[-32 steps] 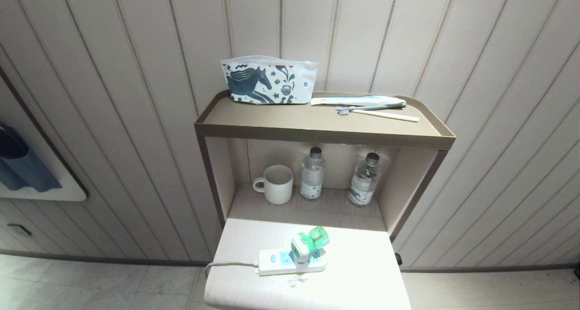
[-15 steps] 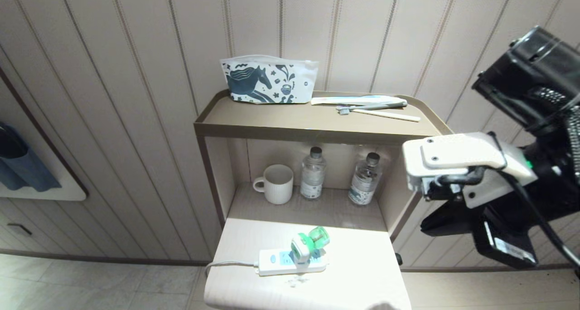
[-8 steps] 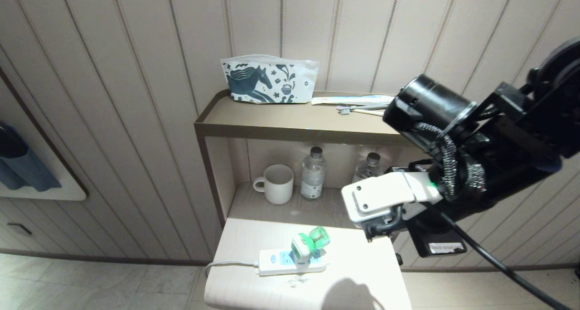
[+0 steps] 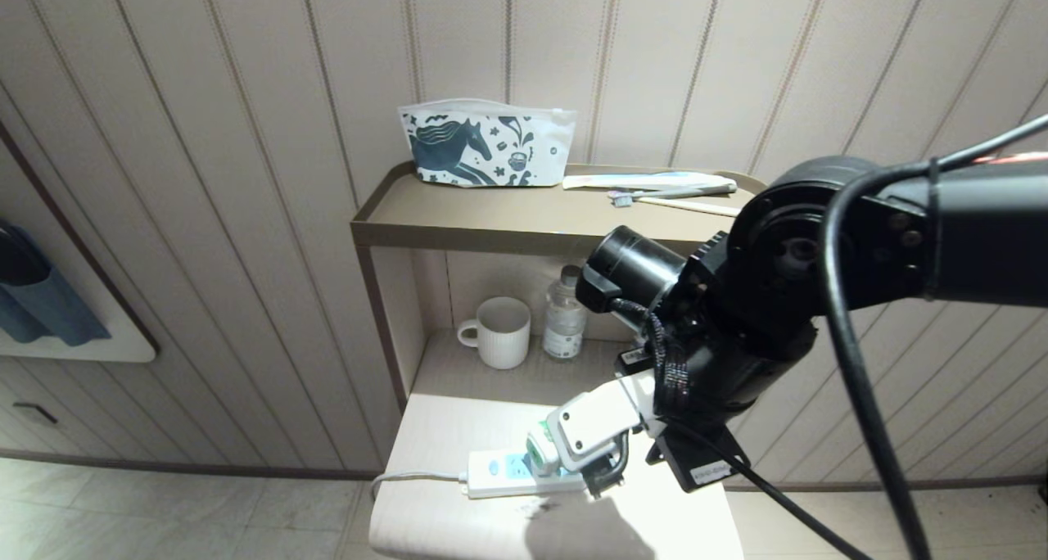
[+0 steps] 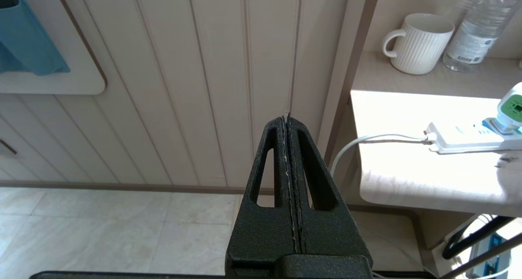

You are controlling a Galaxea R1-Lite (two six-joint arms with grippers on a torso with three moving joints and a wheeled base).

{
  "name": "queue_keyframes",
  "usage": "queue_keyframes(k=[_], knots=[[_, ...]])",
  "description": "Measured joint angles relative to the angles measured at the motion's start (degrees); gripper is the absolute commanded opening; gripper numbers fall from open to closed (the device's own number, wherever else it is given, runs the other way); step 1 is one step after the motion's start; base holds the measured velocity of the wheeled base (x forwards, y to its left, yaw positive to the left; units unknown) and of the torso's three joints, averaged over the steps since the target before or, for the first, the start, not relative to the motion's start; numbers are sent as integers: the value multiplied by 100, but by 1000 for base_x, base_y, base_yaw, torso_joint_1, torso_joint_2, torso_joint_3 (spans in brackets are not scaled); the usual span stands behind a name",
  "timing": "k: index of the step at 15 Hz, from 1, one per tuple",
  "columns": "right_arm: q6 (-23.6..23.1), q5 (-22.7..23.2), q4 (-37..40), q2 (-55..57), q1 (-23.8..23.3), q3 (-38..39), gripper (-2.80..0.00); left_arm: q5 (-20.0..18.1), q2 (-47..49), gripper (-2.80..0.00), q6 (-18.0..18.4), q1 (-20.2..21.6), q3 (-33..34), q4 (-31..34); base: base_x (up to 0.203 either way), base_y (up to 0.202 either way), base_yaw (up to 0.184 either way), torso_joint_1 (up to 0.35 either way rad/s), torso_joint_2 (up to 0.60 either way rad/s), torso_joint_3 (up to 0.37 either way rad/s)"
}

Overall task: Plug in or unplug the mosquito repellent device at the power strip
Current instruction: Hold the socket with your left hand and unplug it with your right hand

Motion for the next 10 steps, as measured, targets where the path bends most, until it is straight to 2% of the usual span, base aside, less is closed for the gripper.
queue_keyframes(k=[2, 6, 10], knots=[[-194, -24, -232, 249, 0, -74, 0, -2, 0, -280, 1, 0, 0, 0, 0, 0, 0, 0, 0, 0], [-940, 42, -648, 742, 2, -361, 0, 0, 0, -280, 1, -2, 0, -1, 0, 0, 0, 0, 0, 0], [-1010, 340, -739, 1334, -9, -707, 0, -3, 0, -280, 13, -2, 0, 9, 0, 0, 0, 0, 0, 0]])
